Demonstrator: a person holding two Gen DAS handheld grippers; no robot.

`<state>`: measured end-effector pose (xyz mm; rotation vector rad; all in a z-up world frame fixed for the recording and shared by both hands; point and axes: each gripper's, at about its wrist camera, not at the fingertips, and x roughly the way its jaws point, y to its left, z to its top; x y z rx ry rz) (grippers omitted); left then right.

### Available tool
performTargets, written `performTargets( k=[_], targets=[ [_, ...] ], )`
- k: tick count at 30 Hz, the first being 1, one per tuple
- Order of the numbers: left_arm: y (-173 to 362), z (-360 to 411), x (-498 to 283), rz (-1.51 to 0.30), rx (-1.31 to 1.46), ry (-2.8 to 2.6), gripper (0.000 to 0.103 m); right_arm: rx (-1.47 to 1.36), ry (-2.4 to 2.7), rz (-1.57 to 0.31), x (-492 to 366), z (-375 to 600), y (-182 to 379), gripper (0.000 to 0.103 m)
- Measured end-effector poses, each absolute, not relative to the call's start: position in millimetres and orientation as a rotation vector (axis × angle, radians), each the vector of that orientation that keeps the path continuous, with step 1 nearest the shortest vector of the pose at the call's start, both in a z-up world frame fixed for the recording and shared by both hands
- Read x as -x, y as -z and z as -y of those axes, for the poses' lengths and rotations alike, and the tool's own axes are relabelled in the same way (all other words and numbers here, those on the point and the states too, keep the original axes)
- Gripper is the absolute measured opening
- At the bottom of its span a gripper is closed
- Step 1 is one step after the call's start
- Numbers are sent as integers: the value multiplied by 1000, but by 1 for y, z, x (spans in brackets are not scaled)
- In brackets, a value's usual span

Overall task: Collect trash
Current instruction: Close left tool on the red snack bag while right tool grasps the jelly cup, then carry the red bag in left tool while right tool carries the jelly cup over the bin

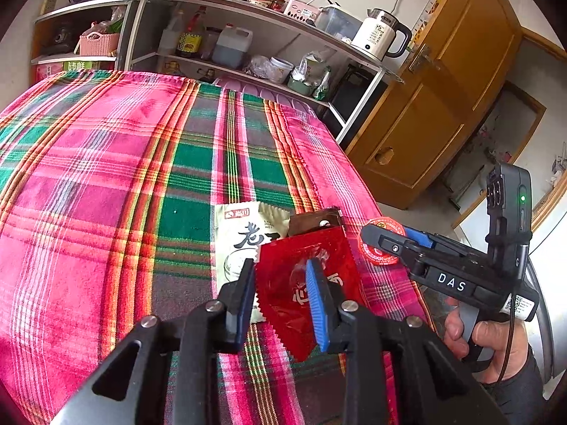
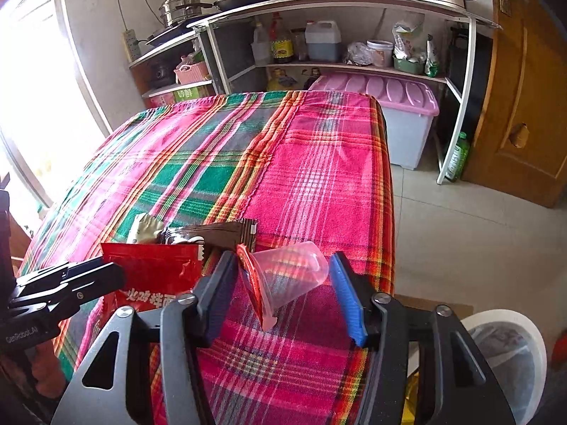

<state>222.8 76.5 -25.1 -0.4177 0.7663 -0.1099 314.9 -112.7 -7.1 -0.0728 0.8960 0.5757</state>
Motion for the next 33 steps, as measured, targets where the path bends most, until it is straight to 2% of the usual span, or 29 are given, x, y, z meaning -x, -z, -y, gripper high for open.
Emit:
performTargets(
  k=[4,9,33],
  targets=[
    [24,-75,-221,-761,410,108,13,68,-565,-893,-309,113,5,51],
    [20,-73,-212,-740,401,119,5,51,-570,-871,-293,118,-5,51],
    [-27,-40,-157,-650,320,164,0,-40,-523,-798,-205,173,-33,50]
  ],
)
